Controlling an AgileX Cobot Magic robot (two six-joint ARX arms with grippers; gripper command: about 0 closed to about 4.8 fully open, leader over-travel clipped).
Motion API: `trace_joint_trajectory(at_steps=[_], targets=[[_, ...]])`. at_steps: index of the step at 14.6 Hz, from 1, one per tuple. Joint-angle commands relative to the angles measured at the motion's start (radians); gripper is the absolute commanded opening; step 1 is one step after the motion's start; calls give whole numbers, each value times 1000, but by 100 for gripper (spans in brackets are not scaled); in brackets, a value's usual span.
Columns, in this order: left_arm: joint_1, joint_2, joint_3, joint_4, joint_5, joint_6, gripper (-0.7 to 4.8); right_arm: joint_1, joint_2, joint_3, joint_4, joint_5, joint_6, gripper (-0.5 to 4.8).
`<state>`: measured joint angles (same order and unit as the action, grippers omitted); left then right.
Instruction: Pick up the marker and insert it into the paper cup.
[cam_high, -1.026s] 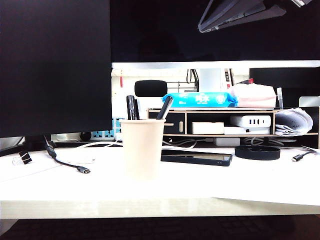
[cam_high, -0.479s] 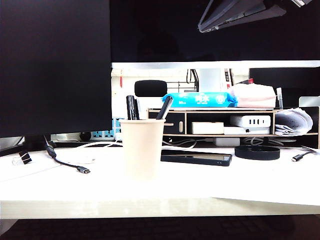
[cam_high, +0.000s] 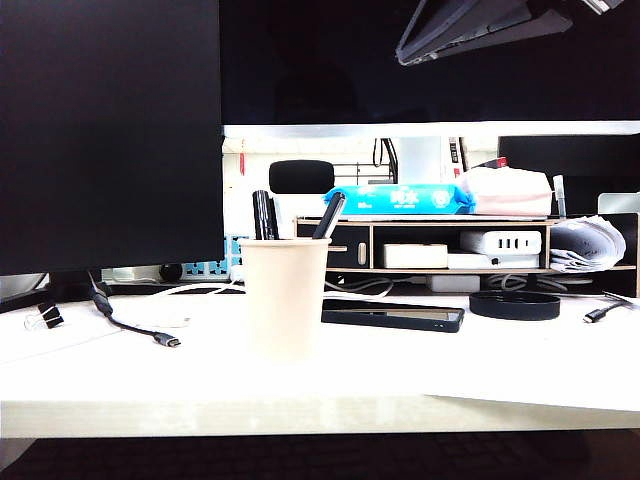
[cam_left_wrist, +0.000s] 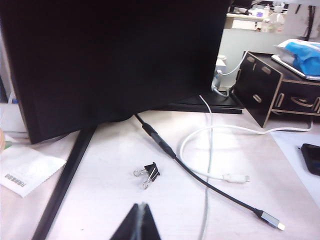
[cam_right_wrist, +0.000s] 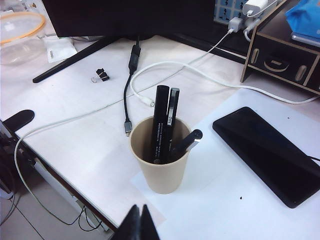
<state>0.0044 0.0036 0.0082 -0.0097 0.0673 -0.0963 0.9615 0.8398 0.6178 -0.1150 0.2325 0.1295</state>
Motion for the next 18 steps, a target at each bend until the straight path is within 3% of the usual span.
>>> trace_joint_trajectory(at_steps=[1, 18], targets=[[0, 0, 1, 20, 0, 12, -5, 2, -2, 5, 12, 5, -3, -5], [0, 0, 1, 25, 0, 17, -5, 2, -2, 5, 12, 5, -3, -5]])
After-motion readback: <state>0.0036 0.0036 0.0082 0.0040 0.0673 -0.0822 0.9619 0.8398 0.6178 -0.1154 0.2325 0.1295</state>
